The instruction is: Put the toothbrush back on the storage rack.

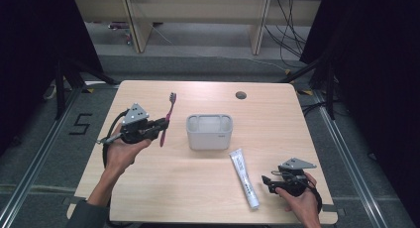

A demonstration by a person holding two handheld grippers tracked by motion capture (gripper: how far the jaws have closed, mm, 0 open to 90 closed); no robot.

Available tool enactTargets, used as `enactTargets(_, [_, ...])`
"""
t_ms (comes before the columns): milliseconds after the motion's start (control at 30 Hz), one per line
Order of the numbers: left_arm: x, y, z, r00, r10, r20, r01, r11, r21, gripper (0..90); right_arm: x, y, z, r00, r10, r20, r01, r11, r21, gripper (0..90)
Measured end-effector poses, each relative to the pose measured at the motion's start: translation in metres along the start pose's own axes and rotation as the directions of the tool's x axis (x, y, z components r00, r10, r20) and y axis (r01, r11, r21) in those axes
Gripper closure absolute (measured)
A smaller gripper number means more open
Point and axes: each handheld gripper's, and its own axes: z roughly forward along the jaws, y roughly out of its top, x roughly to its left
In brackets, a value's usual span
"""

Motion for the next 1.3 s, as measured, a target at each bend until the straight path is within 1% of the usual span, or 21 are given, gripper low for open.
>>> enactTargets(67, [-0.001,0.001,0.002,1.0,-0.004,-0.001,0.004,1.0,-0.008,82.2,0.0,0.0,0.0,1.0,-0.003,-0.002,0.003,1.0,-0.002,24.4])
enactTargets(100, [-0.001,0.004,0.005,1.0,-0.001,0.004,0.001,0.9999,-0.015,82.2,-0.002,-0.001,0.001,0.9995,-0.033,-0.001,0.033,0.999,-0.016,24.5])
enactTargets(133, [-0.001,0.004,0.005,1.0,-0.001,0.004,0.001,0.9999,-0.015,82.2,-0.002,-0.001,0.001,0.9995,-0.033,-0.001,0.033,0.999,-0.016,24.5])
enactTargets(167, [0.0,0.007,0.007,1.0,-0.003,0.007,0.003,0.9998,-0.021,82.2,-0.001,-0.001,0.001,0.9999,-0.017,-0.002,0.017,1.0,-0.019,24.5])
enactTargets(200, [0.0,0.007,0.007,1.0,-0.003,0.007,0.003,0.9998,-0.021,82.2,-0.001,-0.001,0.001,0.9999,-0.017,-0.002,0.017,1.0,-0.019,24.5])
enactTargets(233, [0.0,0.01,0.009,1.0,-0.006,0.001,0.006,0.9995,-0.029,82.2,0.0,-0.001,-0.001,0.9999,-0.008,0.008,0.008,1.0,-0.004,24.5])
enactTargets(333, [0.001,0.013,0.01,1.0,-0.01,-0.002,0.01,0.9991,-0.041,82.2,0.0,-0.001,-0.001,0.9999,-0.006,0.008,0.006,1.0,-0.002,24.5])
enactTargets(367, [0.002,0.015,0.013,0.9998,-0.017,-0.001,0.017,0.9984,-0.053,82.2,0.001,0.0,-0.001,0.9999,0.009,0.006,-0.009,1.0,0.004,24.5])
enactTargets(533, [0.001,0.02,0.017,0.9996,-0.028,0.001,0.028,0.9966,-0.078,82.2,0.0,-0.001,-0.001,0.9999,-0.003,0.01,0.003,1.0,-0.005,24.5])
enactTargets(567, [0.0,0.021,0.018,0.9996,-0.028,0.001,0.028,0.9964,-0.08,82.2,0.001,0.0,-0.001,0.9999,0.013,0.009,-0.013,1.0,0.002,24.4])
enactTargets(600, [0.0,0.022,0.02,0.9996,-0.029,0.002,0.03,0.9962,-0.082,82.2,0.001,0.0,-0.001,0.9999,0.013,0.009,-0.013,1.0,0.002,24.4])
enactTargets(633, [-0.001,0.023,0.022,0.9996,-0.027,-0.001,0.027,0.9961,-0.084,82.2,0.0,-0.001,0.0,1.0,-0.003,0.005,0.003,1.0,-0.005,24.5])
enactTargets(733, [-0.002,0.026,0.027,0.9997,-0.024,-0.007,0.024,0.9961,-0.085,82.2,0.0,-0.001,-0.001,1.0,-0.004,0.007,0.004,1.0,-0.003,24.4])
enactTargets(767, [-0.002,0.028,0.029,0.9996,-0.026,-0.006,0.026,0.9954,-0.092,82.2,0.001,-0.001,0.0,0.9999,0.011,0.004,-0.011,1.0,-0.002,24.4])
enactTargets(900, [-0.003,0.033,0.033,0.9993,-0.036,-0.007,0.035,0.9924,-0.118,82.2,-0.001,-0.001,-0.001,0.9999,-0.004,0.01,0.004,1.0,-0.007,24.4])
enactTargets(1000, [-0.003,0.034,0.034,0.9992,-0.041,-0.005,0.04,0.9915,-0.124,82.2,-0.001,-0.001,0.0,1.0,-0.004,0.008,0.004,1.0,-0.008,24.4])
enactTargets(1033, [-0.003,0.035,0.035,0.9991,-0.043,-0.005,0.042,0.9909,-0.128,82.2,0.001,-0.001,-0.001,0.9999,0.012,0.003,-0.012,1.0,-0.002,24.4])
enactTargets(1067, [-0.003,0.036,0.036,0.9991,-0.042,-0.003,0.041,0.9904,-0.132,82.2,0.001,-0.001,-0.001,1.0,0.004,0.007,-0.004,1.0,-0.005,24.4])
enactTargets(1100, [-0.003,0.037,0.037,0.999,-0.045,-0.001,0.044,0.9899,-0.135,82.2,-0.001,-0.001,-0.001,0.9999,-0.004,0.01,0.004,1.0,-0.006,24.4])
enactTargets(1133, [-0.004,0.037,0.038,0.999,-0.045,0.0,0.044,0.9898,-0.135,82.2,0.0,0.0,-0.001,0.9999,0.012,0.003,-0.012,1.0,0.003,24.4])
enactTargets(1300, [-0.008,0.041,0.05,0.9992,-0.041,0.0,0.04,0.9915,-0.124,82.2,0.0,-0.001,-0.001,0.9999,0.013,0.004,-0.013,1.0,0.002,24.4])
